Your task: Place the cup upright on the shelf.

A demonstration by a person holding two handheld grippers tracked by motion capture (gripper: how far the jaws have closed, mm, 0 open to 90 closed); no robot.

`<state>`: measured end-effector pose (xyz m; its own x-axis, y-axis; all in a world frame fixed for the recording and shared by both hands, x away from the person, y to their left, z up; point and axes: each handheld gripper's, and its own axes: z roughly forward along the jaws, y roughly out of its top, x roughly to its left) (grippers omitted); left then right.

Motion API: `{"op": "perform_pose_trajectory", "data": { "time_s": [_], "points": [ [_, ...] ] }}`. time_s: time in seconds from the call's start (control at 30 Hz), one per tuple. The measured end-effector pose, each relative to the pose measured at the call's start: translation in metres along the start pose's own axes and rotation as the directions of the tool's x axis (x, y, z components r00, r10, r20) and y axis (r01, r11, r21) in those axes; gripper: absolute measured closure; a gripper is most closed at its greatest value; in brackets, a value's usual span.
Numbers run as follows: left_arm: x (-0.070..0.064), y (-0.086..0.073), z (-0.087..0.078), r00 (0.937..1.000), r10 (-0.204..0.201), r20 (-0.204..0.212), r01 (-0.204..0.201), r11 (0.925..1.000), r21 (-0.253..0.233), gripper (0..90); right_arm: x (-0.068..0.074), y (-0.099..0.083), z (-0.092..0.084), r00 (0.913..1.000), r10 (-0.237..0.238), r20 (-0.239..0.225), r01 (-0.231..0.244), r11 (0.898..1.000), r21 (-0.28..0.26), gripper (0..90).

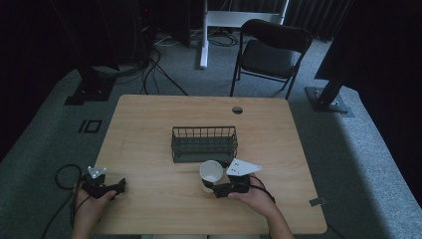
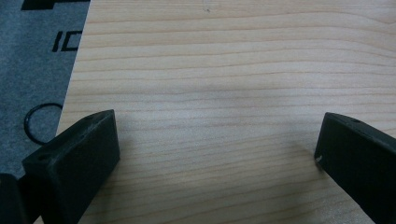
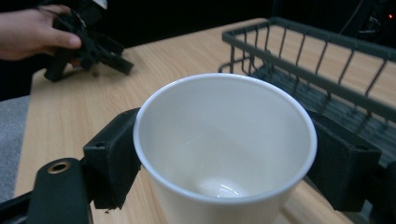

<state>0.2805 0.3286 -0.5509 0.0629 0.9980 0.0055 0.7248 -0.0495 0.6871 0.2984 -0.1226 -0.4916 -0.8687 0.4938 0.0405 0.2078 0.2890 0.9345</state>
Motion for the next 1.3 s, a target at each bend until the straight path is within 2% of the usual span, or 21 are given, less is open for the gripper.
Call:
{"op": "perform_pose_trajectory", "data": {
  "time_s": [0.43, 0.57, 0.73, 0.83, 0.9, 1.13, 1.3],
  "points": [
    [0.0, 0.0, 0.0, 1.0, -0.001, 0.0, 0.001, 1.0, 0.0, 0.3, 0.008, 0.042, 0.01, 0.9978, -0.04, -0.053, 0.037, 0.998, -0.052, 19.0],
    [0.0, 0.0, 0.0, 1.0, -0.001, 0.0, 0.001, 1.0, 0.0, 0.3, 0.011, 0.057, 0.019, 0.995, -0.053, -0.084, 0.047, 0.997, -0.069, 19.0],
    [0.0, 0.0, 0.0, 1.0, -0.001, 0.0, 0.001, 1.0, 0.001, 0.3, 0.01, 0.066, 0.023, 0.995, -0.043, -0.09, 0.035, 0.996, -0.085, 19.0],
    [0.0, 0.0, 0.0, 1.0, 0.0, 0.0, 0.0, 1.0, 0.001, 0.3, 0.008, 0.074, 0.025, 0.996, -0.032, -0.083, 0.022, 0.994, -0.111, 19.0],
    [0.0, 0.0, 0.0, 1.0, -0.001, 0.0, 0.001, 1.0, 0.001, 0.3, 0.005, 0.083, 0.027, 0.998, -0.025, -0.059, 0.017, 0.991, -0.133, 19.0],
    [0.0, 0.0, 0.0, 1.0, -0.001, 0.0, 0.001, 1.0, 0.001, 0.3, 0.0, 0.1, 0.033, 0.9996, -0.027, -0.007, 0.026, 0.987, -0.16, 19.0],
    [0.0, 0.0, 0.0, 1.0, -0.001, 0.0, 0.001, 1.0, 0.001, 0.3, -0.003, 0.107, 0.038, 0.9997, -0.008, 0.022, 0.012, 0.985, -0.173, 19.1]
  ]
}}
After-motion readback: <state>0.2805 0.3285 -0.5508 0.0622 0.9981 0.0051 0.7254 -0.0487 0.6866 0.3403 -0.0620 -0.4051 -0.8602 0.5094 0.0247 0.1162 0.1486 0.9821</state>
